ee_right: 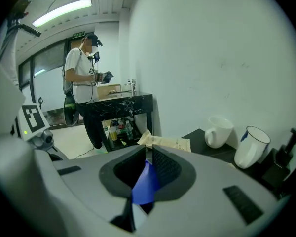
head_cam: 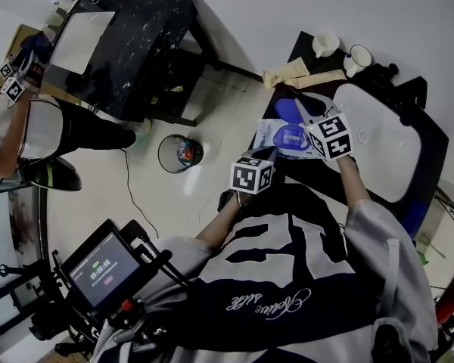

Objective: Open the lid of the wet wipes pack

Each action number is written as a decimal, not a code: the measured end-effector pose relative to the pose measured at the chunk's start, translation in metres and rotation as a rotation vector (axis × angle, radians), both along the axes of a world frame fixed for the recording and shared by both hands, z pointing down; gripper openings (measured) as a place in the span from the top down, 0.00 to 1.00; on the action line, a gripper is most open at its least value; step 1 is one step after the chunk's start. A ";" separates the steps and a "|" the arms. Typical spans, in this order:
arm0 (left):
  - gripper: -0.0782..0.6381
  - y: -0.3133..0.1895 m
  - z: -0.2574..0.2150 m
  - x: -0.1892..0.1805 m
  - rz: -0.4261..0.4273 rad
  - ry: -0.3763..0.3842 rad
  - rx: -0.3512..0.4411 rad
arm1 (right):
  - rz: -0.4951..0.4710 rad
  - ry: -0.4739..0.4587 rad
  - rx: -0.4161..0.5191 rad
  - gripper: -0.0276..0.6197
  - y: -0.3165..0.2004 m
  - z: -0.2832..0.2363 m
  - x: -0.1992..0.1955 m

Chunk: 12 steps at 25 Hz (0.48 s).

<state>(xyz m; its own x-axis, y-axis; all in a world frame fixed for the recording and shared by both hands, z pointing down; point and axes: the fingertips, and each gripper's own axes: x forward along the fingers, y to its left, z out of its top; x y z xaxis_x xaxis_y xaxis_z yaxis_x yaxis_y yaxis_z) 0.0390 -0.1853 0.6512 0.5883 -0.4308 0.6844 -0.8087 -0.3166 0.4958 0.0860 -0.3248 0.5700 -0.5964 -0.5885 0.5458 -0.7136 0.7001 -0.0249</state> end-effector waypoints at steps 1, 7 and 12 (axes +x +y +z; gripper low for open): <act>0.89 0.000 0.000 0.000 0.000 0.001 -0.001 | 0.017 -0.013 0.006 0.91 0.003 -0.006 0.003; 0.89 0.004 -0.002 0.002 0.005 0.030 0.003 | 0.109 -0.095 0.012 0.91 0.037 -0.028 0.013; 0.89 0.004 -0.015 0.002 0.062 0.028 0.053 | 0.190 -0.161 -0.019 0.91 0.068 -0.032 0.016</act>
